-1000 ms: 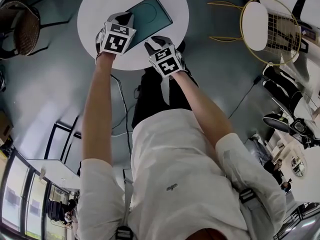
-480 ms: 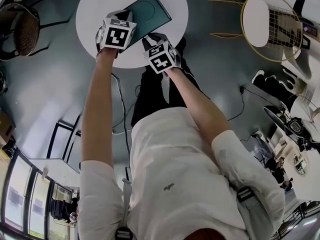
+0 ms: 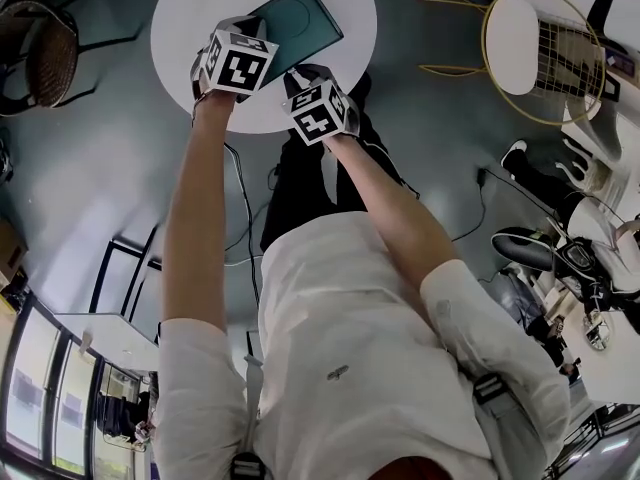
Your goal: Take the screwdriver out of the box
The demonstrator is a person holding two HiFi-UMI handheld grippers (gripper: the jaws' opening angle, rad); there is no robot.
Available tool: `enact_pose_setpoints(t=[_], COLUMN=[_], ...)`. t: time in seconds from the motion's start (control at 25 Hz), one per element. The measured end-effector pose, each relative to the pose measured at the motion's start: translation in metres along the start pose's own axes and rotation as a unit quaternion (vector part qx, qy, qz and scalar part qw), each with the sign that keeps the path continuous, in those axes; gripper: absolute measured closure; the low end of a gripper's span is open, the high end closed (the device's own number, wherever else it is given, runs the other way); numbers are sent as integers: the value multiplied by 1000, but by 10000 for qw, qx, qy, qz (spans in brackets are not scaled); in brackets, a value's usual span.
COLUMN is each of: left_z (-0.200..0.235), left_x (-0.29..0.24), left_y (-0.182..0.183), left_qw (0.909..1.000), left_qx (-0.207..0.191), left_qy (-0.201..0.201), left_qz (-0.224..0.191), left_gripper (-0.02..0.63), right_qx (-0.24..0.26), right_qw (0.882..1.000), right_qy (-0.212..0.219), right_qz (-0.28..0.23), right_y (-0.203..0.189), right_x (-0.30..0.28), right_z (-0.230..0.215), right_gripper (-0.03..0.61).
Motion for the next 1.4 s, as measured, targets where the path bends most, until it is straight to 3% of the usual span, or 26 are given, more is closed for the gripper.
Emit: enact_pose_setpoints(t=[0.8,1.4], left_z=[1,1], left_x=[1,-1], left_y=[0,-2], left_qw=[9999,9995], left_qx=[117,96], left_qy=[67,229], left_qz=[64,170], left_gripper=[604,604], right_qx=[169,16], right_qw=[9995,9992], right_qy=[17,112], right_qz=[258,378], right_y=[-45,-69], right_x=[24,33], right_z=[11,11], right_gripper=[508,506])
Point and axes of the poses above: the fingertips, and each gripper's own axes: x backward along the fingers, z to its left, y out of its top, the point moved 4 cm from there along x, backward along the fingers, and after that the axes turned 2 degrees about x, right-handed, at the moved point
